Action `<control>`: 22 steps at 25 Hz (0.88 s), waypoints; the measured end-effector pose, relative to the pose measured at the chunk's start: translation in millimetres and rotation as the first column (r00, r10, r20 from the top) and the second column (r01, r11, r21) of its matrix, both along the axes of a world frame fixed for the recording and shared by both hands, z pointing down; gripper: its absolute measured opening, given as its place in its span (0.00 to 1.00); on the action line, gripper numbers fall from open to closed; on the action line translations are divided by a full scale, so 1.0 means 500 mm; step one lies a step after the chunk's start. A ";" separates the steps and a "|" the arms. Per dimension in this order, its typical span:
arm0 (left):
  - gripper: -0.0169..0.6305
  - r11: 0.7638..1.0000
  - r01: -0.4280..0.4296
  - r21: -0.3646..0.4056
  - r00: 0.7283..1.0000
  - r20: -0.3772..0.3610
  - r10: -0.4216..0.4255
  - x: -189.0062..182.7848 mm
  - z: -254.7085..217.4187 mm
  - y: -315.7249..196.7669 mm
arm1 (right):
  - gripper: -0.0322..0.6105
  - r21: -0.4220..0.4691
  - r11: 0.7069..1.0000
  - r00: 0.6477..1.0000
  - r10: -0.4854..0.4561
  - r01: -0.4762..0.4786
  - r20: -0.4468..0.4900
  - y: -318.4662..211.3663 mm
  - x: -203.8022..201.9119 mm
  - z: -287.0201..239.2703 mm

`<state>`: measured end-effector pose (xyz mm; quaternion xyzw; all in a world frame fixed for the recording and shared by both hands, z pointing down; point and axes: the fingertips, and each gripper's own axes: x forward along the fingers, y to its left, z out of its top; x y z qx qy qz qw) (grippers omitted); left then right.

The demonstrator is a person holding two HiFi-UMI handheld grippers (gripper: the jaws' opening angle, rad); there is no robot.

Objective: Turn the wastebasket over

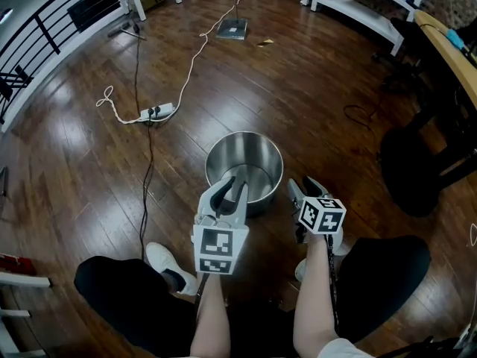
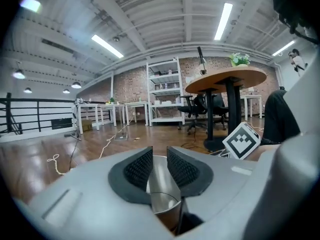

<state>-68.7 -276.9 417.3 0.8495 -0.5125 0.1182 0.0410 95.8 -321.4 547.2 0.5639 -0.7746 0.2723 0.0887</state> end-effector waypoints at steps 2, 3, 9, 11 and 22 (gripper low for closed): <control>0.19 0.997 0.055 0.047 0.998 -0.037 -0.053 -0.028 -0.043 0.023 | 0.32 0.098 0.995 0.999 -0.030 0.033 -0.036 0.013 -0.014 -0.083; 0.18 0.994 0.080 0.068 0.996 -0.052 -0.076 -0.040 -0.063 0.037 | 0.31 0.139 0.989 0.997 -0.046 0.054 -0.061 0.027 -0.022 -0.121; 0.06 0.979 0.157 0.132 0.983 -0.115 -0.142 -0.059 -0.161 0.144 | 0.12 0.279 0.948 0.986 -0.133 0.157 -0.101 0.160 -0.061 -0.275; 0.05 0.975 0.172 0.141 0.980 -0.130 -0.154 -0.054 -0.184 0.181 | 0.08 0.310 0.932 0.980 -0.161 0.190 -0.115 0.210 -0.069 -0.311; 0.05 0.965 0.207 0.161 0.964 -0.199 -0.174 0.030 -0.201 0.518 | 0.04 0.448 0.854 0.964 -0.225 0.265 -0.140 0.551 -0.045 -0.427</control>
